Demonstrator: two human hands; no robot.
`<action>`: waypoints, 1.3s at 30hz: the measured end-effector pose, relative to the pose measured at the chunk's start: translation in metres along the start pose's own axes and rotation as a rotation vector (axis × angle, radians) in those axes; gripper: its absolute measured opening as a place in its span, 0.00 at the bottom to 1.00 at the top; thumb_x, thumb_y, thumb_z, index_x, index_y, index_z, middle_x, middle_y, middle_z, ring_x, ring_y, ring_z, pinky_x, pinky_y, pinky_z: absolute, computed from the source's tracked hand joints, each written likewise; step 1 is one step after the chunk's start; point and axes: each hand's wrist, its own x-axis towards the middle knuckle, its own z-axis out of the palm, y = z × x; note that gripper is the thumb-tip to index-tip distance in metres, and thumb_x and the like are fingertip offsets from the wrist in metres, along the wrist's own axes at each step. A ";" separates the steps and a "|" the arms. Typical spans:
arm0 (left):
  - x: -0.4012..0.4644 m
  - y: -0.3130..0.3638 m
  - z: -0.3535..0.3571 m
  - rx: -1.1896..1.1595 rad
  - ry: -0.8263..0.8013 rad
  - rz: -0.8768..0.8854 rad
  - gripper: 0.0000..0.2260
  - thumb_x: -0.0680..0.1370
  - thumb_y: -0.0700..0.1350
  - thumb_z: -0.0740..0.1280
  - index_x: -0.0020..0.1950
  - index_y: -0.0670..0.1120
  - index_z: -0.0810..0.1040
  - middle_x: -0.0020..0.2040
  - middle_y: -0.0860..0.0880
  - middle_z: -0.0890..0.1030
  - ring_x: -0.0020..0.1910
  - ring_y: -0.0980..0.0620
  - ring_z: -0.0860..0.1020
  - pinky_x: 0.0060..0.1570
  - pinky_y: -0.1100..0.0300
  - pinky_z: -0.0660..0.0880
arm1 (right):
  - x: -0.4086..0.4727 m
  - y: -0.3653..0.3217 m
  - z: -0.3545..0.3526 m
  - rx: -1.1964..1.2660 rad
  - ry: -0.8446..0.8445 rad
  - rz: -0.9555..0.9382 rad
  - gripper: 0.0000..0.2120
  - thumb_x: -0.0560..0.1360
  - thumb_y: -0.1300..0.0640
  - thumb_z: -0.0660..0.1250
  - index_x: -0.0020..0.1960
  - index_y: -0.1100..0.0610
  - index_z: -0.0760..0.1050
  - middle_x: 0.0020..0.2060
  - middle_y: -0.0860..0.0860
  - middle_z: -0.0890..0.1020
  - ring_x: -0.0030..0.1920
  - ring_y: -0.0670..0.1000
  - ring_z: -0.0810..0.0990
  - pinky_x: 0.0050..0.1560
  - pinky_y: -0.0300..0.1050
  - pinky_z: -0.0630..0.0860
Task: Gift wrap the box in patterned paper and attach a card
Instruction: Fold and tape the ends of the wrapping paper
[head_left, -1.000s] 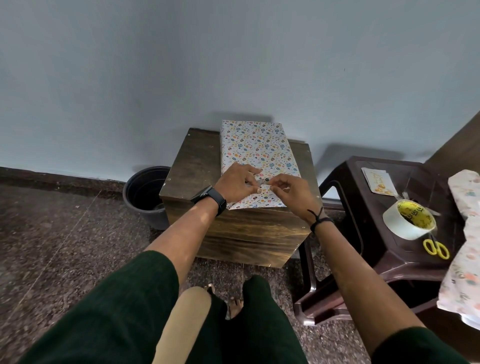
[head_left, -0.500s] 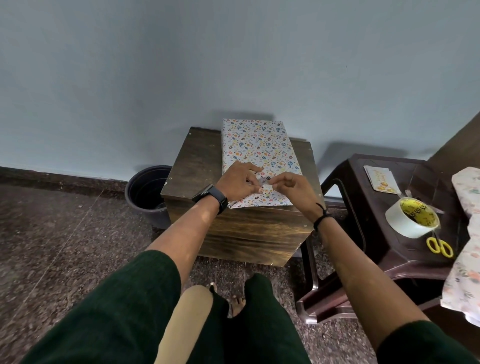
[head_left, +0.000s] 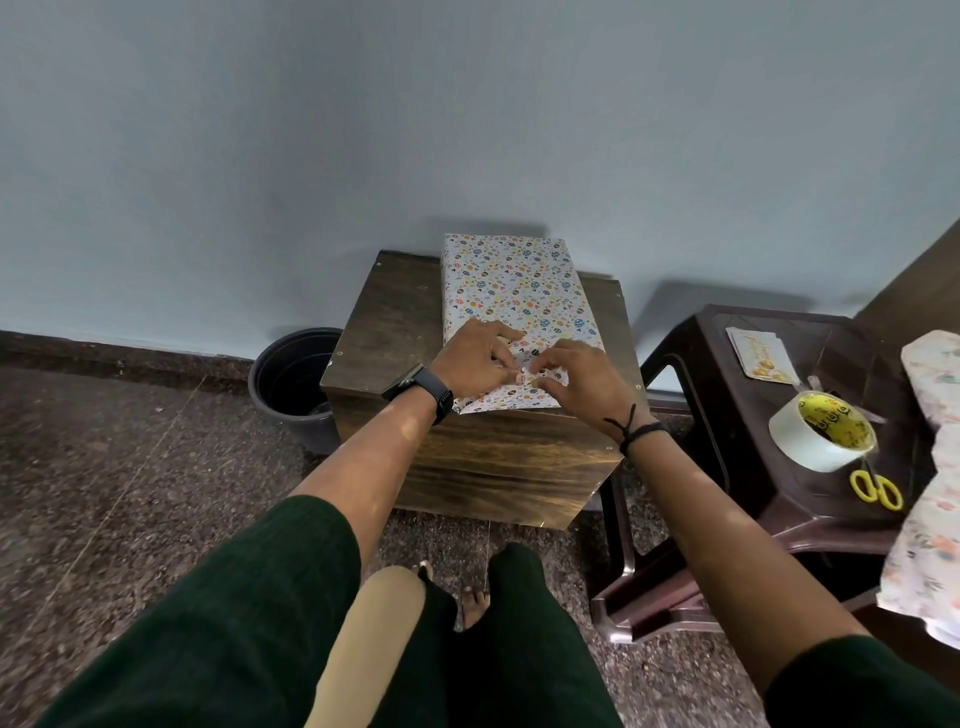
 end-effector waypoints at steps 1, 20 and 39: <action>0.000 0.000 0.000 -0.002 -0.002 0.005 0.05 0.73 0.44 0.73 0.46 0.44 0.85 0.65 0.53 0.76 0.67 0.50 0.66 0.65 0.58 0.57 | 0.000 0.000 0.000 -0.018 -0.005 -0.024 0.07 0.74 0.59 0.70 0.50 0.59 0.81 0.47 0.56 0.81 0.50 0.55 0.76 0.52 0.46 0.70; -0.002 -0.006 0.005 0.138 0.024 0.107 0.10 0.72 0.50 0.73 0.52 0.51 0.83 0.66 0.53 0.74 0.62 0.49 0.66 0.57 0.61 0.59 | 0.014 0.003 -0.013 -0.161 -0.111 -0.162 0.08 0.75 0.59 0.68 0.46 0.63 0.82 0.40 0.58 0.83 0.44 0.59 0.78 0.47 0.51 0.71; -0.004 -0.004 0.007 0.128 0.156 0.149 0.11 0.73 0.44 0.72 0.50 0.39 0.80 0.56 0.47 0.81 0.59 0.49 0.75 0.50 0.66 0.59 | 0.025 0.005 -0.006 -0.198 -0.030 -0.082 0.06 0.77 0.58 0.64 0.49 0.59 0.79 0.43 0.53 0.83 0.48 0.55 0.74 0.51 0.49 0.66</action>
